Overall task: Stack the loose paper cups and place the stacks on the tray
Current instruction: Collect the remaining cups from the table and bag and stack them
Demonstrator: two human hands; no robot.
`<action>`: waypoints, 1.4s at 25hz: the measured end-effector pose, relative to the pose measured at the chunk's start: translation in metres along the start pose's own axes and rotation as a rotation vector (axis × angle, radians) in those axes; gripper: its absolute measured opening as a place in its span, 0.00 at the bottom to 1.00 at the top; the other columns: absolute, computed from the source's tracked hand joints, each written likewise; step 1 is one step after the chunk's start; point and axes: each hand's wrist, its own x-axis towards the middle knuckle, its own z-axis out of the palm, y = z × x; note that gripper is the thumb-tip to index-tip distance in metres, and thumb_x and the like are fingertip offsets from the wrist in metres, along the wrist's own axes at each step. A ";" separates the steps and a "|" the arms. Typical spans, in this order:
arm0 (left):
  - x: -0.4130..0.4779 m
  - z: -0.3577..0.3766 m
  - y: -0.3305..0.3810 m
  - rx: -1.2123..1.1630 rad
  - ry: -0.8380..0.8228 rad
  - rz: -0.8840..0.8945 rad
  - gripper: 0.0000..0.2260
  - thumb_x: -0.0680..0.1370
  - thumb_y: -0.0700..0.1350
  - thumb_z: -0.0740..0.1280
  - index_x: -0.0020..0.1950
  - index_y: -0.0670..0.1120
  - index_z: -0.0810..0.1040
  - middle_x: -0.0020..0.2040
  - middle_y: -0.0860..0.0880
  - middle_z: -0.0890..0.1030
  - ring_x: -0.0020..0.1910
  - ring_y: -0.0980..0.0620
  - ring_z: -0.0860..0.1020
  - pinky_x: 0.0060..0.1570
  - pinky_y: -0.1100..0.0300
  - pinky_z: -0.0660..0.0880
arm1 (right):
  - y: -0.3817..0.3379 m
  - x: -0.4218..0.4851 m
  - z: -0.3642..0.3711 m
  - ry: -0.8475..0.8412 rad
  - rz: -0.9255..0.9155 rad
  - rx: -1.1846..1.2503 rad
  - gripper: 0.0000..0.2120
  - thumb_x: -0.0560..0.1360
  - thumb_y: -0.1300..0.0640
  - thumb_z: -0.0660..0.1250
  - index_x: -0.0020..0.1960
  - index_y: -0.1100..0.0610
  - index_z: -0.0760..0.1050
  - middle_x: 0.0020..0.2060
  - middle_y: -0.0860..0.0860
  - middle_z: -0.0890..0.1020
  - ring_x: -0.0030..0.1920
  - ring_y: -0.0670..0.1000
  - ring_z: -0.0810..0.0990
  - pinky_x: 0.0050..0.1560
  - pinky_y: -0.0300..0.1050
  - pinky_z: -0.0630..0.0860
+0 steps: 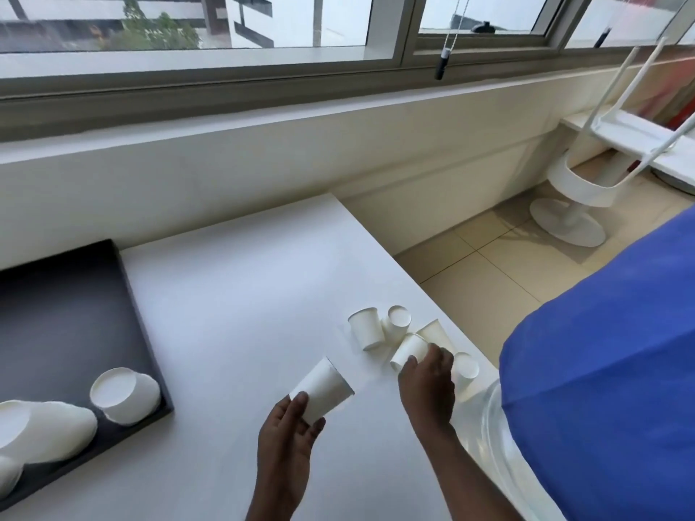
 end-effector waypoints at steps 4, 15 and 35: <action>-0.002 -0.014 0.034 -0.143 0.133 0.051 0.17 0.76 0.51 0.66 0.58 0.41 0.78 0.54 0.43 0.81 0.54 0.44 0.79 0.49 0.51 0.75 | 0.000 0.040 0.022 -0.175 -0.019 -0.166 0.18 0.75 0.61 0.62 0.64 0.63 0.65 0.60 0.61 0.70 0.49 0.66 0.80 0.41 0.53 0.74; 0.006 -0.011 0.053 -0.436 0.387 0.166 0.17 0.71 0.47 0.72 0.56 0.42 0.78 0.58 0.44 0.81 0.54 0.48 0.80 0.56 0.51 0.75 | -0.052 -0.049 -0.002 -0.233 0.157 0.502 0.08 0.75 0.60 0.59 0.42 0.56 0.76 0.32 0.54 0.82 0.35 0.57 0.81 0.38 0.45 0.79; 0.009 -0.021 0.056 -0.536 0.291 0.197 0.15 0.71 0.46 0.70 0.56 0.44 0.76 0.60 0.43 0.79 0.59 0.44 0.78 0.56 0.50 0.75 | -0.057 0.080 0.046 -0.116 -0.054 -0.136 0.22 0.70 0.65 0.63 0.64 0.64 0.67 0.61 0.67 0.67 0.55 0.69 0.71 0.53 0.59 0.71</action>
